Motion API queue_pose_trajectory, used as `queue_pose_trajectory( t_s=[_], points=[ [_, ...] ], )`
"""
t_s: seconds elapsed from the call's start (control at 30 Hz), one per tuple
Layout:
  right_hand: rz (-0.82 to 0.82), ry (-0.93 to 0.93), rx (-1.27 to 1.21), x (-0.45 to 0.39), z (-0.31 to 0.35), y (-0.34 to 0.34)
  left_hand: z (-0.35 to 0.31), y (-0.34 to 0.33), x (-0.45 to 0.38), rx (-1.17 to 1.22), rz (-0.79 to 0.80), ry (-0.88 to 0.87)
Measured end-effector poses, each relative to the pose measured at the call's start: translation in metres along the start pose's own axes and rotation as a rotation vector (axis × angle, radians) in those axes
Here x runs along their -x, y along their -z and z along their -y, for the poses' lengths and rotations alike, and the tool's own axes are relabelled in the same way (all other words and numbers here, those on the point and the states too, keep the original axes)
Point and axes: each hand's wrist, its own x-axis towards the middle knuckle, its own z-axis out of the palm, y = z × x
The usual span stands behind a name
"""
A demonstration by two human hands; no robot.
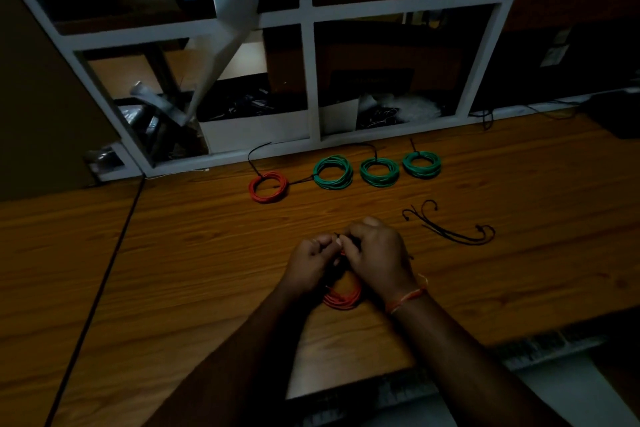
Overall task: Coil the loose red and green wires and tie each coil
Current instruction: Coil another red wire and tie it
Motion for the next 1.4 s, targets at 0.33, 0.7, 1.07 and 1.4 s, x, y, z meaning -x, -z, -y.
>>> queue_pose_trajectory(
  t_s=[0.33,0.7,1.07,1.4],
  points=[
    [0.192,-0.64,-0.59,-0.03,-0.014,0.0,-0.002,-0.004,0.005,0.029,0.019,-0.025],
    [0.338,-0.758,-0.864,-0.052,-0.006,-0.007,0.001,-0.004,0.005,-0.021,0.026,-0.045],
    [0.021,-0.526,-0.603,-0.095,-0.011,0.001,-0.004,-0.007,0.006,0.104,-0.007,0.004],
    [0.016,-0.417,-0.461,-0.104,-0.016,-0.007,-0.013,-0.012,0.013,0.193,-0.14,-0.006]
  ],
)
